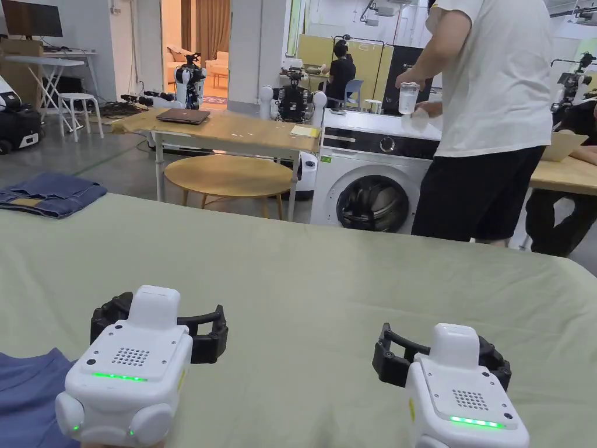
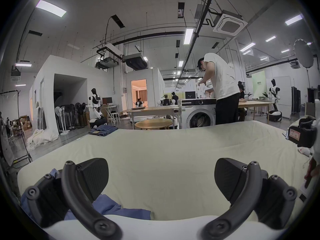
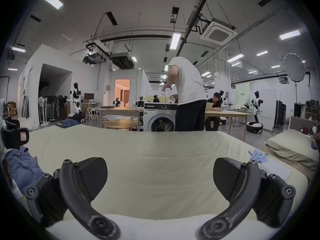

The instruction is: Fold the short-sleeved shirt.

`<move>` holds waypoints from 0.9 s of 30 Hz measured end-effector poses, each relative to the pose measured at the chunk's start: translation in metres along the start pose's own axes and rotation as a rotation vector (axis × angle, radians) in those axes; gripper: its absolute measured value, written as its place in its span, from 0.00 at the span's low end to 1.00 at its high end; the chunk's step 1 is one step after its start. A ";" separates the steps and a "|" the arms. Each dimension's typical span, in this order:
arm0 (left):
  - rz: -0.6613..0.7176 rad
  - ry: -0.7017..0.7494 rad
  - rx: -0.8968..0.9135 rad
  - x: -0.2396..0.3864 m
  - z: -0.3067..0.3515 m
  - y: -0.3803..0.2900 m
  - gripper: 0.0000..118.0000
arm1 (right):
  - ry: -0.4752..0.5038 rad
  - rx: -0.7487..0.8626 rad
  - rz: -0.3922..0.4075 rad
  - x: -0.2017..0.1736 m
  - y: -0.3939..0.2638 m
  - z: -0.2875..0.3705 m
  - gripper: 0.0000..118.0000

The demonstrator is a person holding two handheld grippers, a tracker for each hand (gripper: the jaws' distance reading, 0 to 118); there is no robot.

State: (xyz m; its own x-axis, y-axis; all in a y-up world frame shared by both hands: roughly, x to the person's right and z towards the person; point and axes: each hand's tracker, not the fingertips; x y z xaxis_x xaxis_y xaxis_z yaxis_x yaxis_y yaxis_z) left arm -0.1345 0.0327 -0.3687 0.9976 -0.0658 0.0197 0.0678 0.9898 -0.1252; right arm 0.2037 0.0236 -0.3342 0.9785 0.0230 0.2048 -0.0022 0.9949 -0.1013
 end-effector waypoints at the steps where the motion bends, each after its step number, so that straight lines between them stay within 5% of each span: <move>1: 0.002 -0.001 -0.001 0.000 0.000 0.000 1.00 | 0.001 0.001 -0.005 0.000 0.000 0.000 1.00; 20: -0.012 -0.003 -0.003 0.000 -0.001 -0.001 1.00 | -0.002 0.030 -0.075 0.004 0.004 0.000 1.00; 23: 0.000 -0.006 -0.014 -0.001 -0.001 -0.003 1.00 | -0.020 0.001 -0.033 0.004 0.002 -0.002 1.00; 27: 0.156 -0.038 -0.032 -0.011 -0.003 -0.002 1.00 | -0.025 -0.020 -0.022 0.007 0.002 -0.005 1.00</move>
State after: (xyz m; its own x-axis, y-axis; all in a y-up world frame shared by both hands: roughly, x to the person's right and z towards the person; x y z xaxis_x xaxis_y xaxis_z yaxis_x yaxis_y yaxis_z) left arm -0.1453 0.0307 -0.3718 0.9949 0.0942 0.0353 -0.0873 0.9830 -0.1615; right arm 0.2116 0.0252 -0.3374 0.9728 0.0040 0.2316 0.0235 0.9930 -0.1158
